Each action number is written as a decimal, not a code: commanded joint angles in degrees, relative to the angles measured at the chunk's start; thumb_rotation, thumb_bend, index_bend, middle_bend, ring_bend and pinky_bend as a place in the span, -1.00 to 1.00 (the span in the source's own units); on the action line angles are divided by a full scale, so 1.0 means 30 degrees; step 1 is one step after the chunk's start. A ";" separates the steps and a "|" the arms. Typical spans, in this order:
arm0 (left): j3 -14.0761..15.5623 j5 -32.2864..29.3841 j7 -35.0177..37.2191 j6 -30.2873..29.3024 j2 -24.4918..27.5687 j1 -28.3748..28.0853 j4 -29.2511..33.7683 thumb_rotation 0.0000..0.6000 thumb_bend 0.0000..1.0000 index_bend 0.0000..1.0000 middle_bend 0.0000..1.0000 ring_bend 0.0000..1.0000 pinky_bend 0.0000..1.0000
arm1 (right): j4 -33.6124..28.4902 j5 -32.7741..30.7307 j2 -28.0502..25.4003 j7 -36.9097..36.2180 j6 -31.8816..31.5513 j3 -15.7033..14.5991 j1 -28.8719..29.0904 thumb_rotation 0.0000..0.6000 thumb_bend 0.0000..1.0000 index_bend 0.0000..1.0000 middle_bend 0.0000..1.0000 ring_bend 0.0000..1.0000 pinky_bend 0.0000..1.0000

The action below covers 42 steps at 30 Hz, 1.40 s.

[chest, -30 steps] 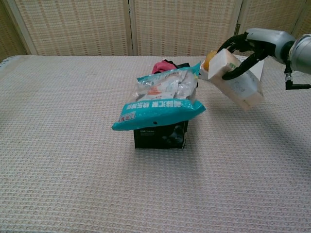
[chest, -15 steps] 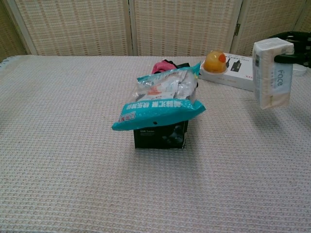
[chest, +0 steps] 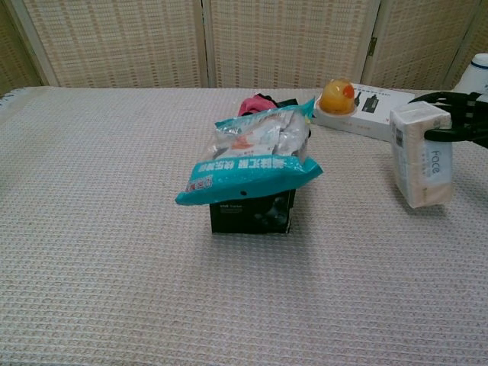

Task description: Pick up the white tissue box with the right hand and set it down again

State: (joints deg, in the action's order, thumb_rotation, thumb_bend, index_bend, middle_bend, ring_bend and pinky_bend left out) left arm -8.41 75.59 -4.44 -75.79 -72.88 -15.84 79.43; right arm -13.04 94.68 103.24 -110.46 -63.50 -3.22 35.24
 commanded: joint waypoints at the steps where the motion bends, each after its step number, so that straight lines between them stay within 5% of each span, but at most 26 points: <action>1: -0.0016 -0.0048 0.0019 0.0042 -0.0026 -0.0016 -0.0080 1.00 0.11 -0.63 -1.00 -1.00 -0.78 | 0.0468 0.0216 0.0289 0.0470 0.0577 -0.0323 0.0303 1.00 -0.56 -0.14 -0.15 -0.59 -1.00; 22: 0.0237 0.0650 -0.0024 -0.0380 0.0100 0.0042 0.0486 1.00 0.11 -0.63 -1.00 -1.00 -0.79 | -0.1268 0.0839 -0.1944 0.1363 -0.1700 -0.1516 -0.1556 1.00 -0.53 -0.17 -0.15 -0.59 -1.00; 36: 0.0326 0.0653 -0.0269 -0.0293 0.0117 0.0028 0.0679 1.00 0.11 -0.63 -1.00 -1.00 -0.79 | -0.3252 0.0803 -0.3425 0.3040 -0.1072 -0.1851 -0.1763 1.00 -0.53 -0.25 -0.15 -0.64 -1.00; 42: 0.0343 0.0650 -0.0311 -0.0261 0.0120 0.0017 0.0688 1.00 0.11 -0.63 -1.00 -1.00 -0.78 | -0.3851 0.0473 -0.3625 0.3478 -0.0407 -0.1740 -0.1825 1.00 -0.53 -0.43 -0.19 -0.71 -1.00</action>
State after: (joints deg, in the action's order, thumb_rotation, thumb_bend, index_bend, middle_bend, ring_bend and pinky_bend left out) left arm -7.38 77.54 -5.37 -76.57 -72.51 -15.79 81.50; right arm -24.24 96.13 92.54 -100.38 -65.15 -8.40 29.82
